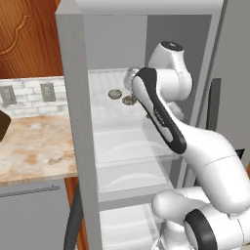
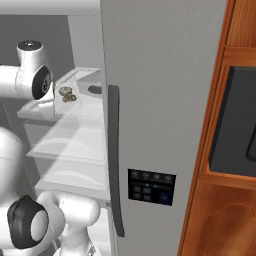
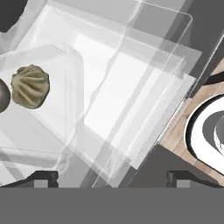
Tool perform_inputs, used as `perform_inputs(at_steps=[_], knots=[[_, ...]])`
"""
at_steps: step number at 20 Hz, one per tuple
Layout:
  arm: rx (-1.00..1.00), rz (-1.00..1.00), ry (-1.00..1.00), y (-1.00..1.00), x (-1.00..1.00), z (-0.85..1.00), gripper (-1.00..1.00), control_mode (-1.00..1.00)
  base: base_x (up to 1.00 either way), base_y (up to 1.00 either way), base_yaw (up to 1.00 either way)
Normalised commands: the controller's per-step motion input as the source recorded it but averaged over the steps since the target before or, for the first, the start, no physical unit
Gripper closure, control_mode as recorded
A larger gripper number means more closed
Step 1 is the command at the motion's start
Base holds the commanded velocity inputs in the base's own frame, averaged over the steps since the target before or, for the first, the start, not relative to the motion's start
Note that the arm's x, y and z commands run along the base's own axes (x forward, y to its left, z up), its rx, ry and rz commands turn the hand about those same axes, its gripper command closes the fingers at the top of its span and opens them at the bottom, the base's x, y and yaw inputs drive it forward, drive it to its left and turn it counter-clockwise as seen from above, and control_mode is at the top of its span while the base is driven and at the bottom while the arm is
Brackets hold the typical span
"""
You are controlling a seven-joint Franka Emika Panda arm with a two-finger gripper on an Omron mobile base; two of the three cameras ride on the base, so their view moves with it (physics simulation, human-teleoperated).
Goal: Place two dumplings into each of the tupperware containers and then place the containers in the fridge.
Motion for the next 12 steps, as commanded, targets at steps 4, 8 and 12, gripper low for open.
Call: perform_inputs(at_steps=[4, 8, 12], knots=[[0.01, 0.00, 0.03, -0.31, -0.98, 0.81, -1.00, -1.00, 0.00, 0.00, 0.00], [0.00, -0.04, 0.08, -0.12, -1.00, 0.51, -1.00, -1.00, 0.00, 0.00, 0.00], [0.00, -0.18, 0.17, -0.27, -0.99, 0.06, -1.00, -1.00, 0.00, 0.00, 0.00]])
